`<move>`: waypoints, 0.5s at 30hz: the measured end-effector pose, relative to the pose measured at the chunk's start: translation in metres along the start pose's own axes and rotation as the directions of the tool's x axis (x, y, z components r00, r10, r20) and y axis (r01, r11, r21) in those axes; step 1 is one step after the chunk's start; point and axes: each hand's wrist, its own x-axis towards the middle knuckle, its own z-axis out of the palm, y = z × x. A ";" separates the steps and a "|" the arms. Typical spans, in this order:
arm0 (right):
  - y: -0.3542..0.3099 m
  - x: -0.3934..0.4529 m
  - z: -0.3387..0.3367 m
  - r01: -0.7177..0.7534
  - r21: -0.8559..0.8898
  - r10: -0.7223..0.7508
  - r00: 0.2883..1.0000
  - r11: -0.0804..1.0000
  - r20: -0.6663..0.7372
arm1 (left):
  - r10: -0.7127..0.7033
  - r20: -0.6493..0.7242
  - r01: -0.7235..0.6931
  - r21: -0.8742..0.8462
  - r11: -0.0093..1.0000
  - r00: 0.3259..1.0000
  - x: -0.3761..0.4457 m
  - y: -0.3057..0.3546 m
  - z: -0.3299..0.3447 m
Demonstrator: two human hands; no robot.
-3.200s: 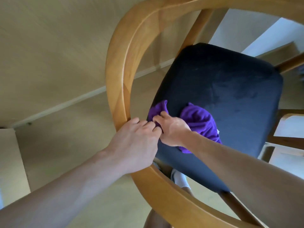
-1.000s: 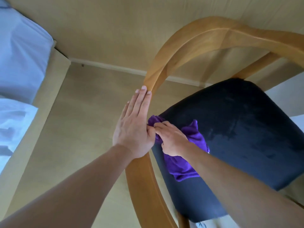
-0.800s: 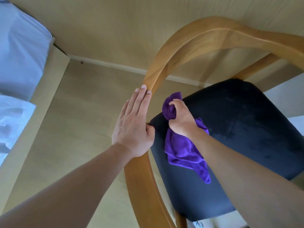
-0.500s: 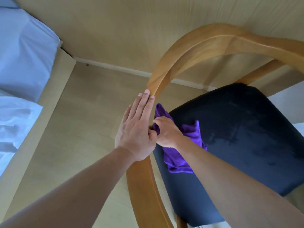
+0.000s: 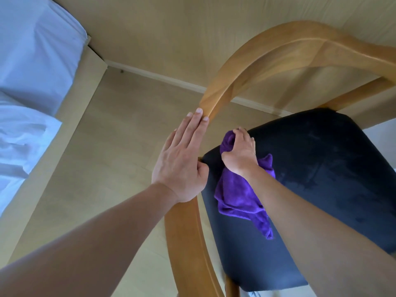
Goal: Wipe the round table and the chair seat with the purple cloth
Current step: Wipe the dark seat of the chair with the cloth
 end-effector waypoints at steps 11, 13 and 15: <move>0.024 -0.114 0.048 0.598 -0.423 -0.421 0.792 0.680 0.443 | 0.010 0.023 -0.011 0.033 0.999 1.000 0.001 0.002 -0.003; 0.034 -0.126 0.046 0.694 -0.396 -0.478 0.710 0.601 0.517 | 0.011 0.018 -0.012 0.031 0.999 1.000 0.001 0.002 -0.003; 0.031 -0.121 0.040 0.678 -0.353 -0.490 0.721 0.645 0.489 | 0.009 0.012 -0.009 0.030 0.999 1.000 0.001 0.001 -0.002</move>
